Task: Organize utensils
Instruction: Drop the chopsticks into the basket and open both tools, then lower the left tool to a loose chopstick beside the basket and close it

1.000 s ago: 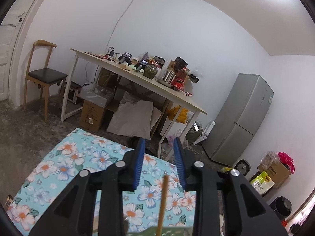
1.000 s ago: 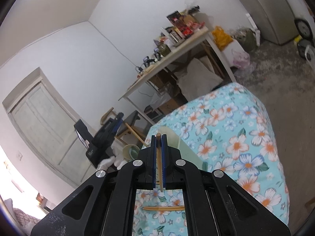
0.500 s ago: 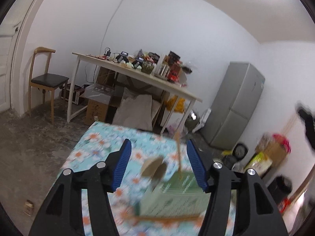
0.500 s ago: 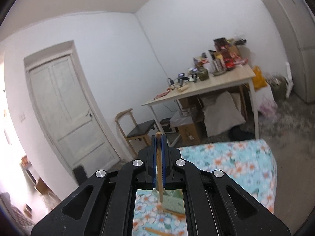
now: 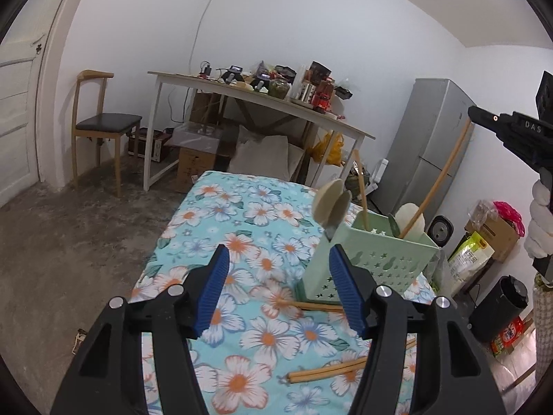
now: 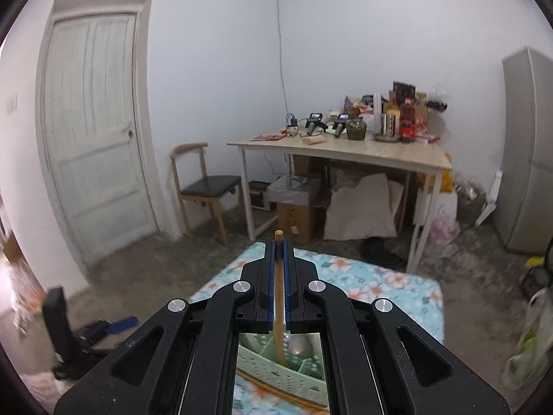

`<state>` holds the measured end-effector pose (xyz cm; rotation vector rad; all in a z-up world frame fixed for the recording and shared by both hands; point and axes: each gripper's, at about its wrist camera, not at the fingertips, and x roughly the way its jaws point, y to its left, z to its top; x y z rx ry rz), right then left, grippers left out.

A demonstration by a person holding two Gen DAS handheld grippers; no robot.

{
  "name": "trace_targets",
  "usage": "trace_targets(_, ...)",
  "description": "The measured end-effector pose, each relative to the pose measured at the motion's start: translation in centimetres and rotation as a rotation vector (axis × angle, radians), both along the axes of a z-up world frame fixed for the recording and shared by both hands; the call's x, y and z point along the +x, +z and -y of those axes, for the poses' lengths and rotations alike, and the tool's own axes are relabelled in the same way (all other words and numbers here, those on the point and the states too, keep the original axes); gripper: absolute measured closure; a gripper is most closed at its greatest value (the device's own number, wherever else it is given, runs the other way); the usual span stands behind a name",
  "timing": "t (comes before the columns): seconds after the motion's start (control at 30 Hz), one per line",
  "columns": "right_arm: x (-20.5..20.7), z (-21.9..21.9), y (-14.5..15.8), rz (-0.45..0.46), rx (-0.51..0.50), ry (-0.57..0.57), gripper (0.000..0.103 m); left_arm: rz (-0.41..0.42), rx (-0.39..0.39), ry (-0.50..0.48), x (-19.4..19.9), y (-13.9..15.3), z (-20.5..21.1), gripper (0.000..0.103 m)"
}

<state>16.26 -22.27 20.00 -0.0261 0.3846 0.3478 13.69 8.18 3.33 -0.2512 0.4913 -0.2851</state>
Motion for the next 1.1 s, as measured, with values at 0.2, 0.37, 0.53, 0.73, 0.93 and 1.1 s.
trace_targets(0.2,-0.8,-1.8,-2.2,-0.024,-0.116,-0.018,0.100,-0.010,-0.010,0.004,0.1,-0.6,-0.7,0.045)
trace_targets(0.37,-2.8,-1.5,-3.6,-0.045,-0.135,-0.053,0.079,-0.018,0.025,-0.040,0.3,-1.3,-0.1,0.045)
trace_targets(0.53,-5.7,1.0,-3.6,-0.058,-0.029,-0.124,0.072,-0.031,0.071,-0.131,0.8,-1.8,1.6,0.045)
trace_targets(0.73,-6.5,4.8,-6.7,-0.203,0.164,-0.234,0.071,-0.036,0.140,-0.333,0.7,-2.6,5.4,0.045)
trace_targets(0.93,-5.6,8.1,-13.0,-0.450,0.319,-0.377,0.071,0.008,0.412,-0.633,-1.0,-5.1,13.2,0.045)
trace_targets(1.1,-5.9,9.8,-18.1,-0.605,0.423,-0.447,0.070,0.098,0.692,-0.787,-3.2,-8.2,18.6,0.067)
